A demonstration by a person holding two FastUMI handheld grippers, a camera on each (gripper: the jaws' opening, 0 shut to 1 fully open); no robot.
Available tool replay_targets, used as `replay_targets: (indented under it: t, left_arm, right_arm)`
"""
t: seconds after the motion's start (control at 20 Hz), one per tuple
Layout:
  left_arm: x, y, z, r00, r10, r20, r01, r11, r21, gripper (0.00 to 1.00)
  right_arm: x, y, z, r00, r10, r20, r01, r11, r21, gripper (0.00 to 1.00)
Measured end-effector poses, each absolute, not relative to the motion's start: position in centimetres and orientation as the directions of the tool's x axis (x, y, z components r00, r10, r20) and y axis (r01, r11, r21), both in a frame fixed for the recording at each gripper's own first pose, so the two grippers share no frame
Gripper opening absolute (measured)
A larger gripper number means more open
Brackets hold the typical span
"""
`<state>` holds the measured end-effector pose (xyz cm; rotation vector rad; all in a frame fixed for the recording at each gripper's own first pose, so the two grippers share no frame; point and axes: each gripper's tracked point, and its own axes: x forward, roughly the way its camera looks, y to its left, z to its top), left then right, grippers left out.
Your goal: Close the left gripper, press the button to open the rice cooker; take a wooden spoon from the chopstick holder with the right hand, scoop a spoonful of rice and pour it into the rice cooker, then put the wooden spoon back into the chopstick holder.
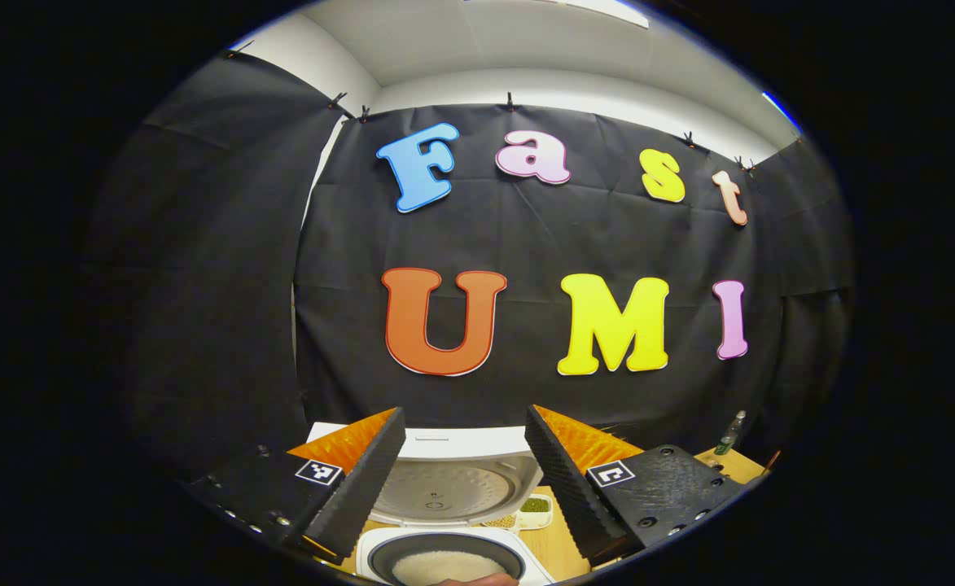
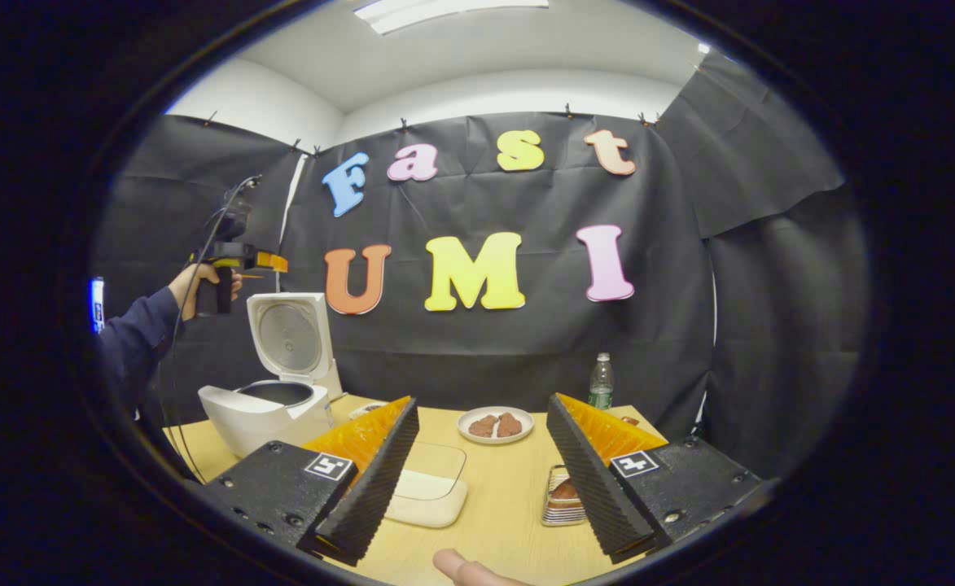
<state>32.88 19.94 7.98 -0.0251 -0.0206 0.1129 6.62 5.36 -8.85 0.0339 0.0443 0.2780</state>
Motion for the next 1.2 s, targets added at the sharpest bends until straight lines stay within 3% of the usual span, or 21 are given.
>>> replay_targets:
  t: [0.45,0.6,0.7,1.2]
  left_arm:
    - [40.5,22.8,6.0,0.986,0.167,-0.02,-0.168,0.986,-0.015,0.94]
    - [41.8,24.1,3.2,0.967,0.222,-0.121,-0.225,0.974,-0.005,0.93]
    - [42.0,25.0,3.4,0.955,0.272,-0.115,-0.269,0.962,0.037,0.98]
    - [34.8,22.6,1.7,0.947,0.274,-0.166,-0.272,0.962,0.037,0.99]
  right_arm:
    - [6.7,6.4,-10.7,0.962,0.261,-0.077,-0.262,0.965,-0.012,1.0]
    - [6.9,5.7,-10.4,0.969,0.238,-0.062,-0.24,0.97,-0.022,0.96]
    - [6.2,6.3,-10.4,0.967,0.246,-0.061,-0.248,0.968,-0.026,1.0]
    - [3.0,6.7,-9.6,0.97,0.238,-0.056,-0.237,0.971,0.024,0.99]
